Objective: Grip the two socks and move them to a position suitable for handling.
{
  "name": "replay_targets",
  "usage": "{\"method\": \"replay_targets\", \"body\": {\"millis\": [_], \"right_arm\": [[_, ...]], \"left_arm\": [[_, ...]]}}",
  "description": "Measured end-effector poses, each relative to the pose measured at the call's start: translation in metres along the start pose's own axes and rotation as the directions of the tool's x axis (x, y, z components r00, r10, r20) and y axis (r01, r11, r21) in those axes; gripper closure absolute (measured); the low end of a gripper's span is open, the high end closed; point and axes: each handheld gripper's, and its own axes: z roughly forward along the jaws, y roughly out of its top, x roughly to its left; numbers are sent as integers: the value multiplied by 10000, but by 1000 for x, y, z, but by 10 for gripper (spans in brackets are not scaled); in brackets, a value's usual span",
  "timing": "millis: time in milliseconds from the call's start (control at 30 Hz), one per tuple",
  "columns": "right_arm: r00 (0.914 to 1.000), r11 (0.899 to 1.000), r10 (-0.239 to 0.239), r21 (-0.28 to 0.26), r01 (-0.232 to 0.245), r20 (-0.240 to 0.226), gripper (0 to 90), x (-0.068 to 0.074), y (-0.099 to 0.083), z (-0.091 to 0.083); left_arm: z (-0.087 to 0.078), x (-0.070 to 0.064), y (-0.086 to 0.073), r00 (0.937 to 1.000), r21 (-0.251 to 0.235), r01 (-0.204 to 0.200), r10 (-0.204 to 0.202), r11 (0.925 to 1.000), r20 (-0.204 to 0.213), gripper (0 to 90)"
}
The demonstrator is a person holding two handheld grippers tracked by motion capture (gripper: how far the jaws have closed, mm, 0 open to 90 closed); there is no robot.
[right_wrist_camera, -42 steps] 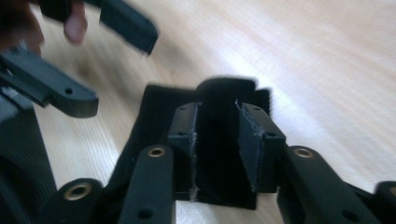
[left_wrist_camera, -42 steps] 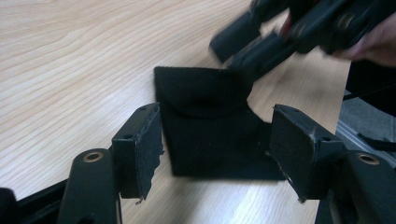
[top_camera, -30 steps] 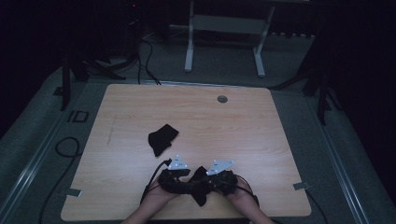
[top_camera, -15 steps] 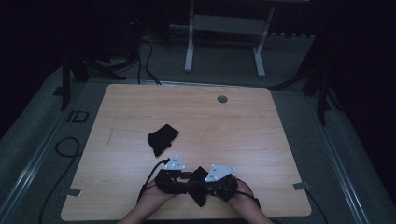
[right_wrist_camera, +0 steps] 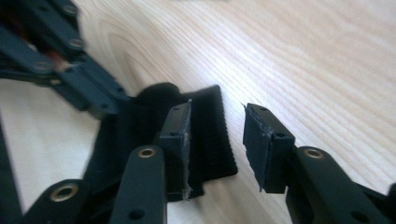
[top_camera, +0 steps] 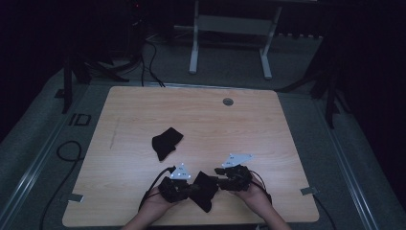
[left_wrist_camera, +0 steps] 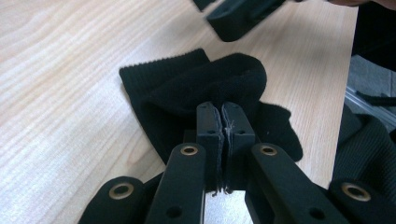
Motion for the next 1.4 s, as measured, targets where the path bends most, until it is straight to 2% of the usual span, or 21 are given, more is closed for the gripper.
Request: {"method": "replay_targets", "body": {"millis": [67, 167, 333, 400, 567, 633, 667, 767, 800, 867, 933, 967, 1000, 1067, 1100, 1200, 1233, 1267, 1300, 1367, 1400], "right_arm": [[10000, 9999, 4, 122, -4, -27, 600, -2, 0, 4], [9999, 9978, -135, 644, 137, -35, 594, -9, 3, 22], [9986, 9930, -448, 1084, 474, -265, 613, -7, 6, 36], [9980, 9880, -626, 1409, 636, -119, 650, -8, 7, 42], [9967, 9826, -685, 1701, 750, -436, 781, -7, 10, 45], [9943, 9771, -943, 1866, 1022, -508, 850, -4, 12, 45], [9923, 9732, -1210, 1938, 1238, -262, 871, -1, 15, 43], [9943, 9799, -1053, 1682, 1070, -190, 874, 0, 18, 37], [9960, 9877, -877, 1286, 888, -145, 875, -2, 22, 24], [9974, 9937, -716, 863, 716, -30, 875, -4, 25, 9], [9980, 9954, -635, 726, 630, 53, 874, -5, 26, 1], [9991, 9984, -423, 373, 420, 70, 874, -9, 27, -15], [9991, 9984, -423, 373, 420, 70, 874, -9, 27, -15], [9995, 9997, -212, 98, 210, 246, 874, -14, 25, -31], [9989, 9997, 66, -231, -56, 468, 873, -21, 21, -49], [9974, 9988, 313, -391, -288, 645, 873, -28, 15, -60], [9939, 9952, 831, -573, -791, 719, 873, -37, 8, -72], [9939, 9952, 831, -573, -791, 719, 873, -37, 8, -72], [9887, 9900, 1272, -713, -1216, 796, 872, -44, -1, -80], [9824, 9831, 1716, -775, -1658, 742, 872, -49, -11, -83], [9782, 9786, 1951, -800, -1894, 715, 872, -50, -17, -82]], "left_arm": [[2, 1, -1, 9999, 91, 110, -111, 9999, 67, 878], [5, 1, -3, 10000, 263, 71, -70, 9996, -23, 878], [9, 3, -5, 9999, 428, 115, -112, 9990, -62, 877], [9, 4, -5, 9999, 478, 60, -55, 9988, -96, 878], [10, 5, -7, 9998, 607, 101, -91, 9981, -156, 878], [10, 6, -6, 9998, 572, 209, -204, 9981, -89, 878], [9, 6, -6, 9997, 547, 233, -231, 9982, -47, 879], [-4, 2, 0, 10000, 263, 35, -36, 9996, 7, 879], [-11, 1, 3, 10000, 83, -46, 45, 10000, 10, 880], [-25, -1, 8, 9998, -198, -179, 178, 9996, -35, 880], [-40, -2, 12, 9997, -455, -247, 244, 9987, -82, 880], [-47, -2, 13, 9996, -577, -278, 272, 9979, -102, 879], [-53, -2, 13, 9996, -728, -236, 226, 9971, -143, 879], [-66, 0, 13, 9992, -838, -351, 332, 9959, -235, 879], [-72, 1, 11, 9989, -870, -393, 371, 9954, -270, 879], [-81, 7, 7, 9994, -862, -345, 339, 9957, -84, 879], [-83, 9, 5, 9989, -755, -442, 430, 9962, -167, 878], [-83, 12, 3, 9986, -631, -480, 466, 9969, -239, 878], [-82, 18, -1, 9982, -227, -597, 595, 9980, -93, 877], [-80, 22, -3, 9979, -120, -634, 632, 9979, -145, 877], [-74, 28, -5, 9966, -104, -807, 808, 9967, 131, 876]]}}
